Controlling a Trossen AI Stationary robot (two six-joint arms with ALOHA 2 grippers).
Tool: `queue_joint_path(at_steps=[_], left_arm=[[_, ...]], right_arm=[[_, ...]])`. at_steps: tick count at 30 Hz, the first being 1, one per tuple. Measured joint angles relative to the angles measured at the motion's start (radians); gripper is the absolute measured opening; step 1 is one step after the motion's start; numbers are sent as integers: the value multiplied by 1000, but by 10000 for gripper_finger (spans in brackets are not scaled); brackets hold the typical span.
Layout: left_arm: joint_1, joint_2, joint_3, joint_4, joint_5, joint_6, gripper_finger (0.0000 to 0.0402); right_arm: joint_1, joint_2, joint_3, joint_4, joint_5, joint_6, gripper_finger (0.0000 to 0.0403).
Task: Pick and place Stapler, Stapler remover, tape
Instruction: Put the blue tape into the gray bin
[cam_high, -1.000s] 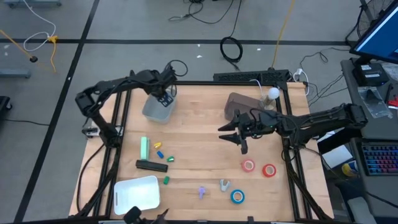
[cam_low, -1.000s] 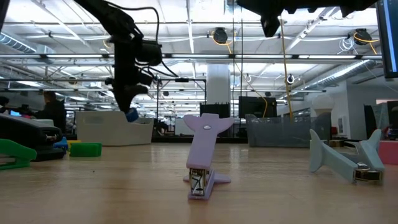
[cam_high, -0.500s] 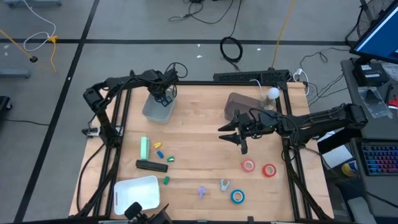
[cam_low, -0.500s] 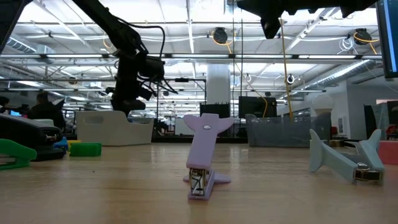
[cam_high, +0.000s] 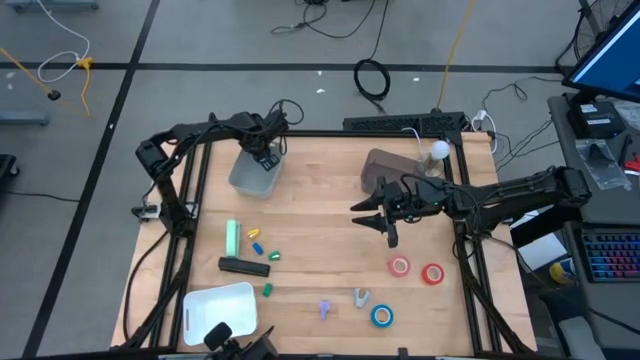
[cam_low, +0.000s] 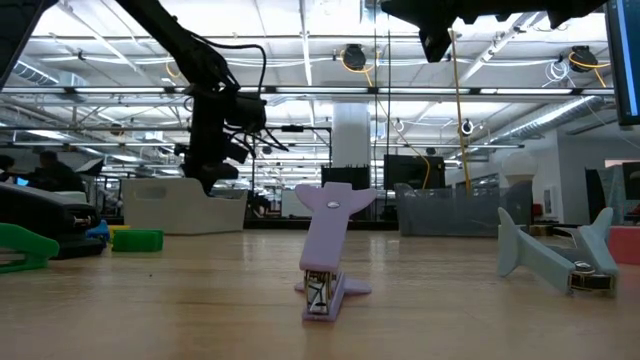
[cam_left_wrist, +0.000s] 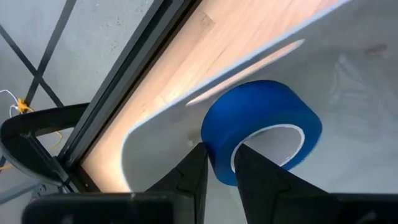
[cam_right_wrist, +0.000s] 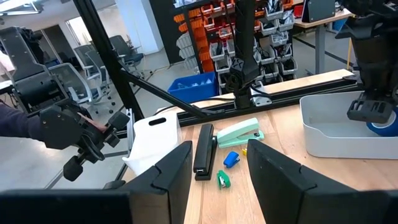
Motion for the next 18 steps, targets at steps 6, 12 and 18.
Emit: queue_joint_path(at_steps=[6, 12, 18], left_arm=[[0, 0, 0, -1, -2, 4, 86], [0, 0, 0, -1, -2, 5, 87], [0, 0, 0, -14, -2, 5, 87]], right_arm=[[0, 0, 0, 0, 0, 0, 147], [0, 0, 0, 0, 0, 0, 150], [0, 0, 0, 0, 0, 0, 147]])
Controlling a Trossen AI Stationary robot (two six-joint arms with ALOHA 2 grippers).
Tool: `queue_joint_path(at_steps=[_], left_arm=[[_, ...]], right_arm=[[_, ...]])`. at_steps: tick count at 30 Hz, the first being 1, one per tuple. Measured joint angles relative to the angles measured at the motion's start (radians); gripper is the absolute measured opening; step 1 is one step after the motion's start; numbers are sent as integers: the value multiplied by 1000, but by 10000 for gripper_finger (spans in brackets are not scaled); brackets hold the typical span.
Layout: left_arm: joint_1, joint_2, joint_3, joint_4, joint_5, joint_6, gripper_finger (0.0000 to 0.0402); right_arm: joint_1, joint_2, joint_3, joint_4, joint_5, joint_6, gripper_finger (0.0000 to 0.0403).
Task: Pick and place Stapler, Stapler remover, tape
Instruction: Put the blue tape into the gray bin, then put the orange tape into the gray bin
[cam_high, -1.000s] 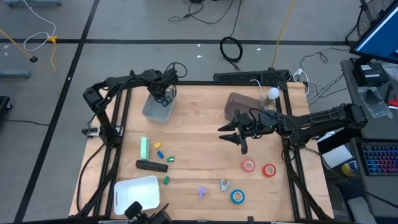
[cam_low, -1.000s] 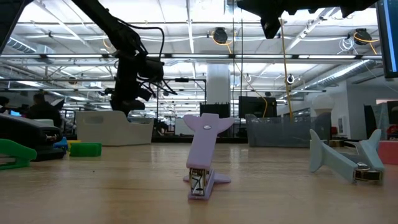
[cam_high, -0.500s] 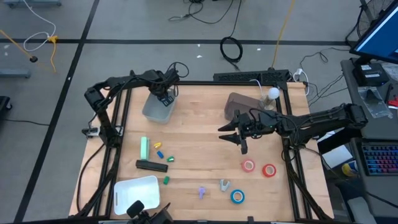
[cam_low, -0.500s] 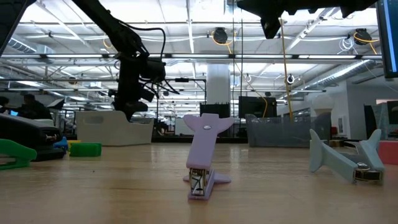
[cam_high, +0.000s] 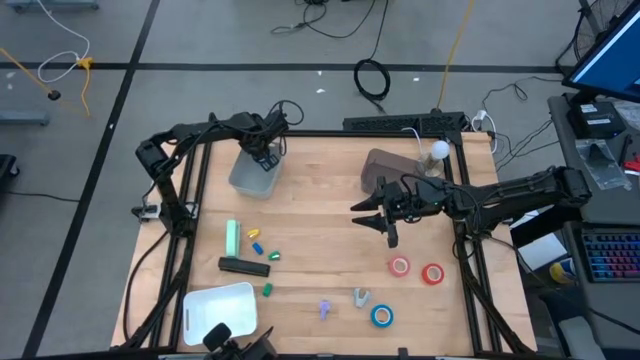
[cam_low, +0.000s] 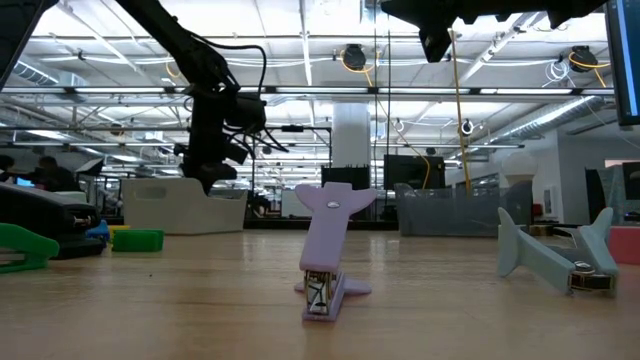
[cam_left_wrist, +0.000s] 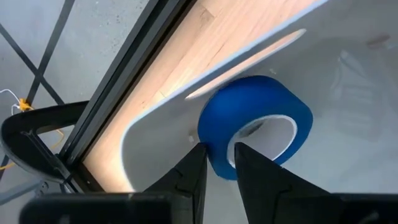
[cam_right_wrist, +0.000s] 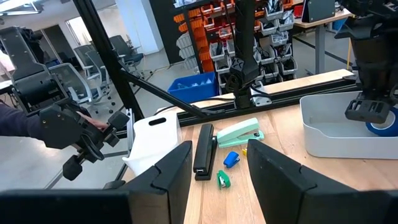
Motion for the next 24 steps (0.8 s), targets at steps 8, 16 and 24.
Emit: queue_joint_path(at_steps=[8, 16, 24], left_arm=[[-1, 0, 0, -34, 1, -4, 88], [-19, 0, 77, -189, 61, -19, 88], [-144, -98, 207, -168, 275, 4, 88]], right_arm=[[0, 0, 0, 0, 0, 0, 148], [0, 0, 0, 0, 0, 0, 146], [0, 0, 0, 2, -1, 129, 145]])
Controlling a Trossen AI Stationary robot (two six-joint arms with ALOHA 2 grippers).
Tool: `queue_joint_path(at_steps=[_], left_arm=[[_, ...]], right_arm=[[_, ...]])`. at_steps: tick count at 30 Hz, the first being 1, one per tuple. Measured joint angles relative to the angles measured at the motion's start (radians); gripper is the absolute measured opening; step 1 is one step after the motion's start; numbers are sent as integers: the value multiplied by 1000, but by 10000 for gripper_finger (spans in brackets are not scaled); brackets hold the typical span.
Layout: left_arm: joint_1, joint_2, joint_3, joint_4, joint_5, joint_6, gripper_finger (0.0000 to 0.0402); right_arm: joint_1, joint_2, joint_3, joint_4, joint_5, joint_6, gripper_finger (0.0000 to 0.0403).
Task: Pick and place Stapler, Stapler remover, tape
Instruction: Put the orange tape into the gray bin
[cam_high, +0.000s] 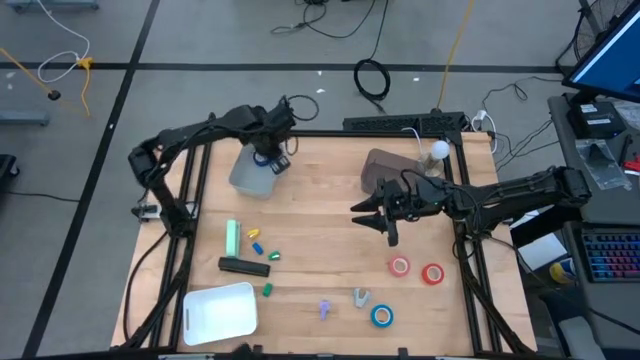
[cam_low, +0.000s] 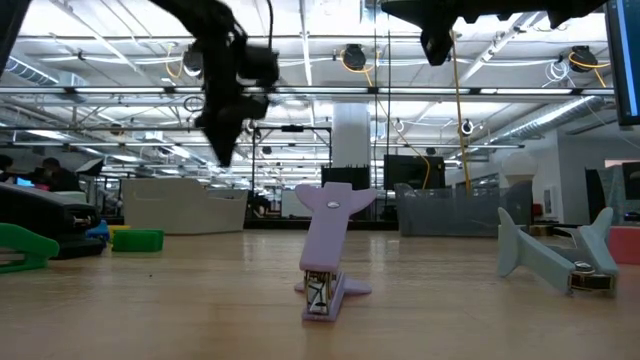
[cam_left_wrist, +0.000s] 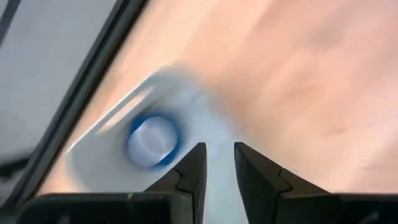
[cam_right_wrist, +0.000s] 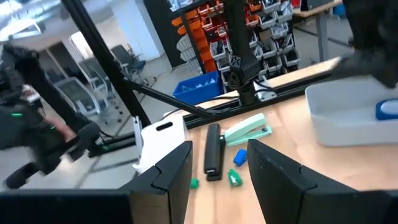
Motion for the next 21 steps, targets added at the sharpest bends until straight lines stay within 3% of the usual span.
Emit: queue_joint_path(at_steps=[6, 10, 15, 21], left_arm=[[-118, -136, 3, 103, 169, -9, 88], [-201, -202, 3, 123, 244, -71, 88], [-324, -241, 4, 137, 250, -113, 88], [-468, -241, -14, 220, 187, -30, 88]], right_arm=[[0, 0, 0, 14, 0, 132, 145], [0, 0, 0, 20, 0, 133, 145], [3, -1, 0, 9, -19, 59, 144], [23, -36, 0, -43, -81, 54, 131]])
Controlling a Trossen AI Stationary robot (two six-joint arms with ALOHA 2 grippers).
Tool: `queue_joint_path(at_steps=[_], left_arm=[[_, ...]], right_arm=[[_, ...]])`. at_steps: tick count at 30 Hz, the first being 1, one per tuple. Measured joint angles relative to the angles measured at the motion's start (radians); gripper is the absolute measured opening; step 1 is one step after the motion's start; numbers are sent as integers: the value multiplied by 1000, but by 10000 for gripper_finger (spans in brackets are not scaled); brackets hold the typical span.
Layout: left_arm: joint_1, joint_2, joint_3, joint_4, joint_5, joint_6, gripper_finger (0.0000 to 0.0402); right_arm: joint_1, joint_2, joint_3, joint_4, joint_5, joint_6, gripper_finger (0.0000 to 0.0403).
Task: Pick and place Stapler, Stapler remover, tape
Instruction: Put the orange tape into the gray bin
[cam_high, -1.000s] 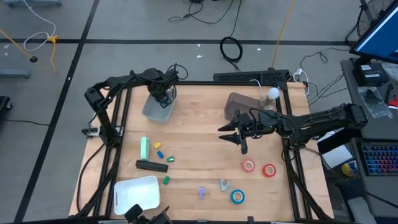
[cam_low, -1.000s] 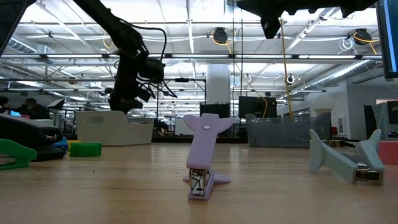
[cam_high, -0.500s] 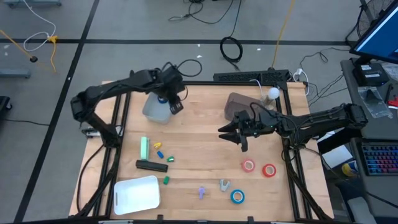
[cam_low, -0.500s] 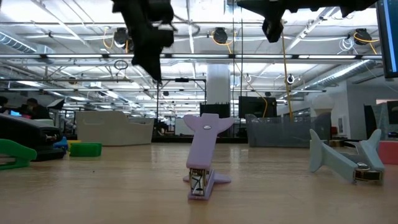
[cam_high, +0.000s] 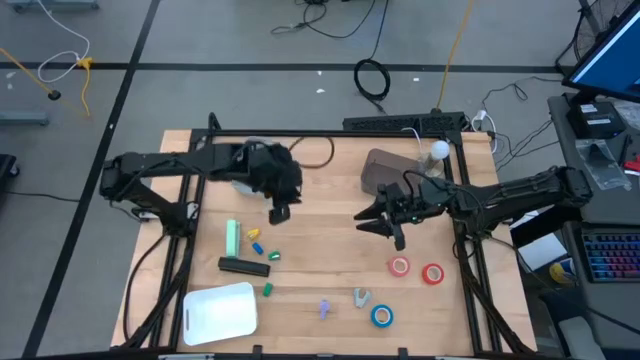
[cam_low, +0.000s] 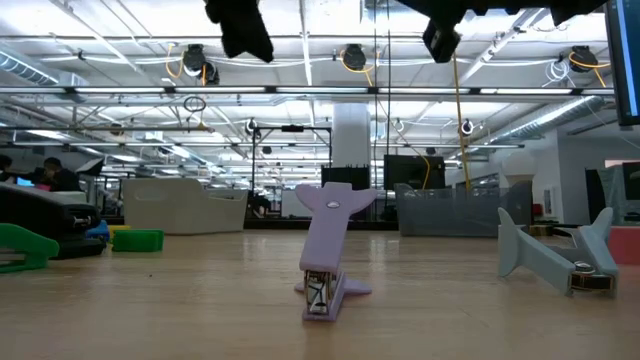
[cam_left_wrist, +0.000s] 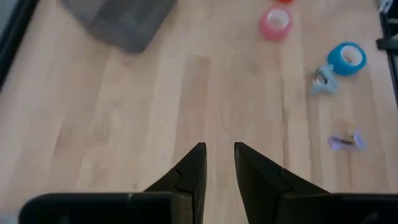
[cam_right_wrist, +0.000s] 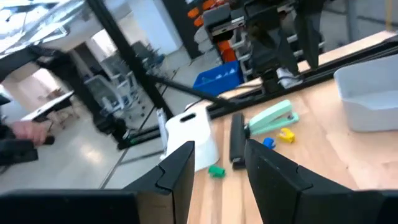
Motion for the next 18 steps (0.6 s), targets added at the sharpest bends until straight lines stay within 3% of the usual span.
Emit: queue_joint_path(at_steps=[7, 13, 18], left_arm=[[-58, -53, -179, 359, -7, -38, 88], [-56, -161, -382, 568, -15, -95, 88], [-55, -256, -554, 708, -18, -158, 88]], right_arm=[[70, -108, 1, -224, 33, 58, 109], [149, -169, 1, -488, 28, 222, 88], [203, -187, 0, -706, -67, 418, 79]])
